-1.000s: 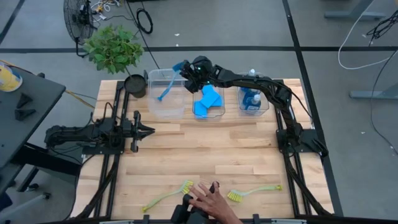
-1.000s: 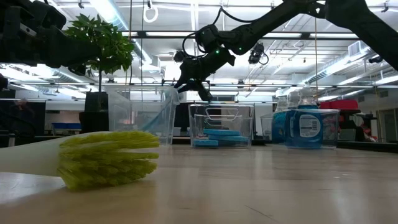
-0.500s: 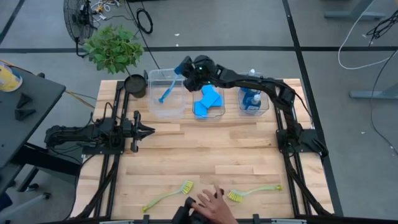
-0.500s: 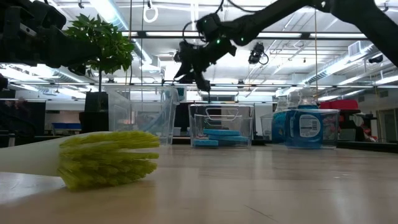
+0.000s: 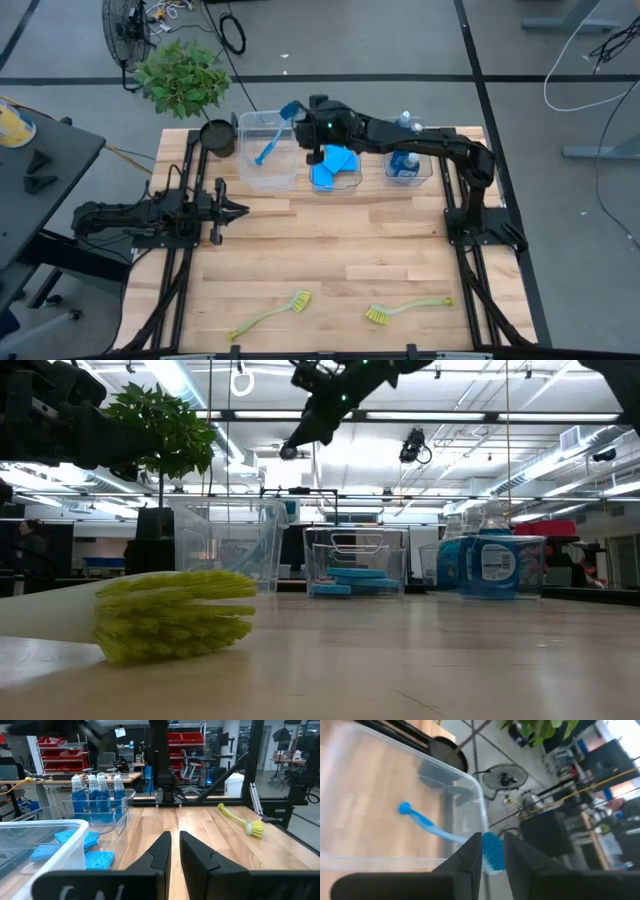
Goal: Pick & Place Kitchen Sink Supplies
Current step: Put the yellow cleaning brush into the left transparent bin
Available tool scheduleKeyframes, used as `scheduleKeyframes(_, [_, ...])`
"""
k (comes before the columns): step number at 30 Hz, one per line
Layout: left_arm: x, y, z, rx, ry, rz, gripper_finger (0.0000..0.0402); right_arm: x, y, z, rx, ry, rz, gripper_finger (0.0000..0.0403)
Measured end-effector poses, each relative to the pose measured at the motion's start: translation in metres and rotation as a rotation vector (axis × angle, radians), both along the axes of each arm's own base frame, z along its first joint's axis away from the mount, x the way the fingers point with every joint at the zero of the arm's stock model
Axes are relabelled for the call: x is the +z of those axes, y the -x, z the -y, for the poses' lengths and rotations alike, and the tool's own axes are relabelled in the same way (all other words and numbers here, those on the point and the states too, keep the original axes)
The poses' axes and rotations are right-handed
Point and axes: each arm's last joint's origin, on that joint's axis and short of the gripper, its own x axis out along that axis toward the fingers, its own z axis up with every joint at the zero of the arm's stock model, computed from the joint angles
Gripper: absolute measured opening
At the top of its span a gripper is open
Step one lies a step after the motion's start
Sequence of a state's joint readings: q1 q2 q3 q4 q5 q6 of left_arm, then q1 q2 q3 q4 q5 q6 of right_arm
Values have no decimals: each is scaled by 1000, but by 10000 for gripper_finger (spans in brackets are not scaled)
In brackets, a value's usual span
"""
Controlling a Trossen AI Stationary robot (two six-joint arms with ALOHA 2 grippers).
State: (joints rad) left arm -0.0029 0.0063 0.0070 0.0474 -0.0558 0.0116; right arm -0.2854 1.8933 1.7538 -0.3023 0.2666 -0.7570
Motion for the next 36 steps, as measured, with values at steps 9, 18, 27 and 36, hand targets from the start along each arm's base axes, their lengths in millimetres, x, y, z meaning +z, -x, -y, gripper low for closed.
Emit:
scheduleKeyframes(9, [0,0,0,0,0,0,44,-15,0,-60,81,-120,-176,80])
scheduleKeyframes(18, [0,0,0,0,0,0,44,-27,6,-117,132,-234,-312,80])
scheduleKeyframes(27, [0,0,0,0,0,0,44,-15,26,-177,296,-330,-367,80])
scheduleKeyframes(36, [0,0,0,0,0,0,44,-13,76,-234,524,-236,-368,80])
